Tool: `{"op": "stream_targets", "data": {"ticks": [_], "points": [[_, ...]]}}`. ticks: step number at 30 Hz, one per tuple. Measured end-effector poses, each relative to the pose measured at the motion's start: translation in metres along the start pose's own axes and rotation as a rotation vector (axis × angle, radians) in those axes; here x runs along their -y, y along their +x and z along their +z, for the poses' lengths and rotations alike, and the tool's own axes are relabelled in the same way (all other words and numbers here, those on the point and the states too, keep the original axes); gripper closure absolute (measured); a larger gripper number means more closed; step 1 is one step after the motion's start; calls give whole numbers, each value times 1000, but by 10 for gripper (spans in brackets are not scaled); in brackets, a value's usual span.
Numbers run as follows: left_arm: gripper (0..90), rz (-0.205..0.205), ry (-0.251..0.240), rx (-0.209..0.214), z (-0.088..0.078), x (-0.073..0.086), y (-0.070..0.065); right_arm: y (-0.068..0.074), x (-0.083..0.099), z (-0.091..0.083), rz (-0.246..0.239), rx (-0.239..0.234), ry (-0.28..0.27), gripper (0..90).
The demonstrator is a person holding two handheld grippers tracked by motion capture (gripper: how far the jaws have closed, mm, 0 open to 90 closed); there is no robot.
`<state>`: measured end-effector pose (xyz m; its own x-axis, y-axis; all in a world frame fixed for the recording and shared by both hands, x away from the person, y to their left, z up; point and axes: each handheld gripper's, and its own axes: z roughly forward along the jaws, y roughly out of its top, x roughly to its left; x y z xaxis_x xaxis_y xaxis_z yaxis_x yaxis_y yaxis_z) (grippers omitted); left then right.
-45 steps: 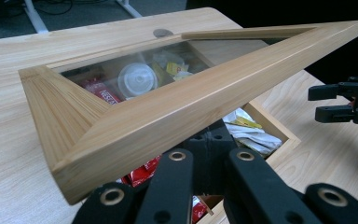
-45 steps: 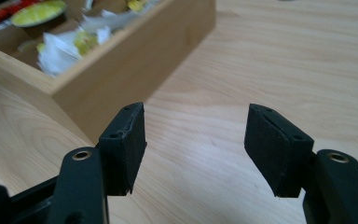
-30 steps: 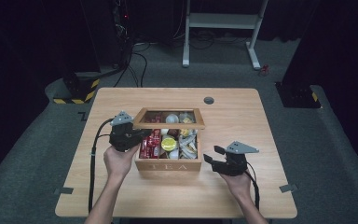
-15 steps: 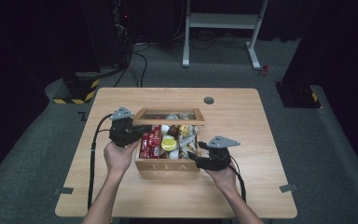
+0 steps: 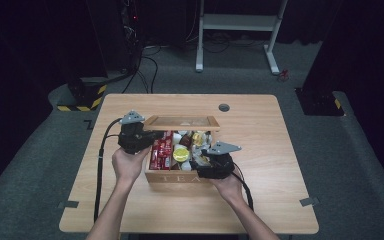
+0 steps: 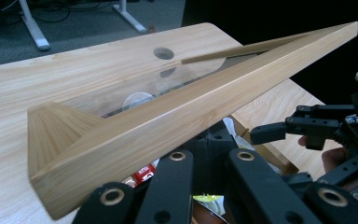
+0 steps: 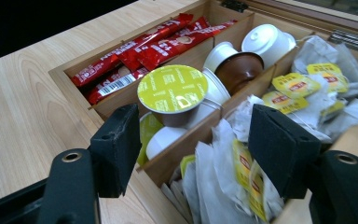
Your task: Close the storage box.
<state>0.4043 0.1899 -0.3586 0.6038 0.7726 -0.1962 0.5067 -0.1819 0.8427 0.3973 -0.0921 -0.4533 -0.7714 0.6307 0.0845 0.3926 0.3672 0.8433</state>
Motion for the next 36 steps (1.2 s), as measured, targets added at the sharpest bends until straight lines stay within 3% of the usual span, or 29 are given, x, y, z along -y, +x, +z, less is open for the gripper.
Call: {"op": "stream_targets", "data": {"ticks": [18, 27, 36], "points": [[900, -2, 2, -3, 1, -7, 2, 13, -19, 29, -49, -11, 51, 301], [900, -6, 5, -9, 1, -9, 1, 20, -23, 46, -85, 26, 99, 284], [900, -6, 7, -9, 1, -10, 2, 22, -29, 57, -88, 48, 126, 283]]}}
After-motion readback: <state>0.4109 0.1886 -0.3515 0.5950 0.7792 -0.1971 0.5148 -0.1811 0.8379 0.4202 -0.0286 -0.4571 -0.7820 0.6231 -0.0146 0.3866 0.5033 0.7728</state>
